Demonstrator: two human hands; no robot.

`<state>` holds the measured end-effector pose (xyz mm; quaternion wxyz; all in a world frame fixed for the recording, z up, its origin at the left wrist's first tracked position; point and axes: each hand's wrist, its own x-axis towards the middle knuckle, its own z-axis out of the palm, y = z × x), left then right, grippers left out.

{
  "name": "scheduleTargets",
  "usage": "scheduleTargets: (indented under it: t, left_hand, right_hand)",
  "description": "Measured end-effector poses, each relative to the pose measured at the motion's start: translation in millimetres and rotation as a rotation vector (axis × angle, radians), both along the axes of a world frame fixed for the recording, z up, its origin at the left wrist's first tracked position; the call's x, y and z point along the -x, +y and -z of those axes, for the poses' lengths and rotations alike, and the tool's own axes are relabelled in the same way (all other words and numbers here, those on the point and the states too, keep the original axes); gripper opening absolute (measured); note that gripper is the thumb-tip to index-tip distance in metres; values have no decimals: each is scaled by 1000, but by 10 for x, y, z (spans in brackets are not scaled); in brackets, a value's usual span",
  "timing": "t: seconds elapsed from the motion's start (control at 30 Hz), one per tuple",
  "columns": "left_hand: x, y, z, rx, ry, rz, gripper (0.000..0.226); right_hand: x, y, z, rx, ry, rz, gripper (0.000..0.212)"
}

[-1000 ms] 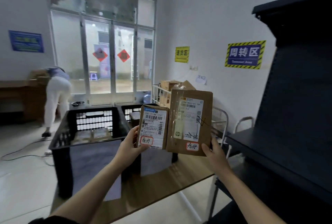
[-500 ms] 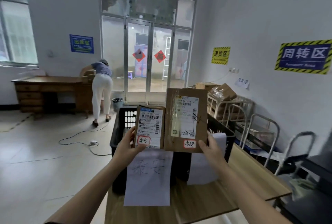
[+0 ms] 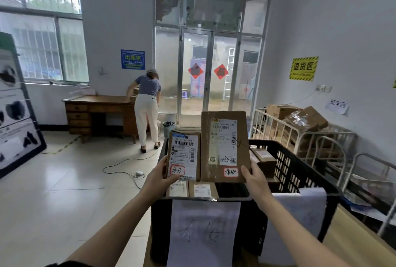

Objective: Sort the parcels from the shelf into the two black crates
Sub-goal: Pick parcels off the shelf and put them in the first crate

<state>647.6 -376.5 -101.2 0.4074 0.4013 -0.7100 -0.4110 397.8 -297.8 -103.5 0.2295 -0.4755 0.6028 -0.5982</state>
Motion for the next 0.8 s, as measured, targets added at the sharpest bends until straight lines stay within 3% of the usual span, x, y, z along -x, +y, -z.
scheduleTargets:
  t: [0.2, 0.47, 0.8]
  left_hand:
    - [420, -818, 161, -165, 19, -41, 45]
    - [867, -1847, 600, -406, 103, -271, 48]
    - [968, -2428, 1113, -507, -71, -387, 34]
  right_hand:
    - [420, -882, 134, -60, -64, -27, 24]
    - [783, -1955, 555, -196, -122, -53, 24]
    - [798, -2677, 1191, -430, -196, -54, 34]
